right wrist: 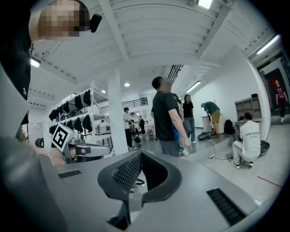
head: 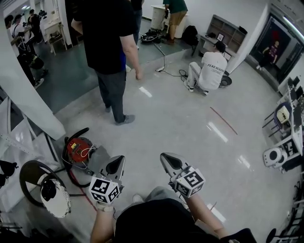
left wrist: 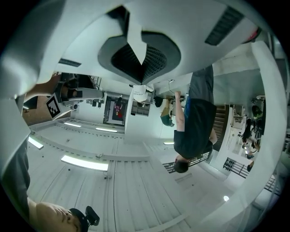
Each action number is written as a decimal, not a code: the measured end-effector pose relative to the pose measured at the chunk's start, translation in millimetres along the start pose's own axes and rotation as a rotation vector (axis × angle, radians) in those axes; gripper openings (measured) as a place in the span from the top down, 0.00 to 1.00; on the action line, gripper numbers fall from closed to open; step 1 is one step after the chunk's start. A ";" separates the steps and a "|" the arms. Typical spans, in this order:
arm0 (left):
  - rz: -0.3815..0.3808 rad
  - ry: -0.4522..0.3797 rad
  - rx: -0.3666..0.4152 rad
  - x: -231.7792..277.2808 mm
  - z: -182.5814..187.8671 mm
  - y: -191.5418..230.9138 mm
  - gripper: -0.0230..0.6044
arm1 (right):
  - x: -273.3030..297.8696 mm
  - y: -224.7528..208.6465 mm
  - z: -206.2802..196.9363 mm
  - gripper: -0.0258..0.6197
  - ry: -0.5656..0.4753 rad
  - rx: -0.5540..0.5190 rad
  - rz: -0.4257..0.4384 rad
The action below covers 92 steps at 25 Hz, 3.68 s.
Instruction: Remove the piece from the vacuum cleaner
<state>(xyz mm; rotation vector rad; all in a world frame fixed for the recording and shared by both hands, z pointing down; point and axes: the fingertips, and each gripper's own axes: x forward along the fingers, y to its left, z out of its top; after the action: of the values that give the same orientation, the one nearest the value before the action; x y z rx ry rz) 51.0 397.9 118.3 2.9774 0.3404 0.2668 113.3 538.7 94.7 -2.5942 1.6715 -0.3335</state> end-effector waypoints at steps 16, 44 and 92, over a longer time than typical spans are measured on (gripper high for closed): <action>0.118 0.044 0.006 92.7 12.8 112.4 0.94 | 155.9 -83.5 17.4 0.92 0.015 0.043 0.129; 0.815 0.029 -0.212 80.5 12.3 275.7 0.94 | 417.1 -53.5 26.6 0.92 0.249 -0.091 0.831; 1.033 0.236 -0.692 -129.1 -325.3 411.2 0.93 | 550.6 209.1 -370.4 0.91 0.884 -0.613 1.194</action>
<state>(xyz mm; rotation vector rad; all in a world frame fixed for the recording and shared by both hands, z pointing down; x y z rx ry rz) -47.6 6.7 477.2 2.1567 -1.0705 0.6550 70.6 -15.5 513.2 -1.0719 3.6065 -1.0408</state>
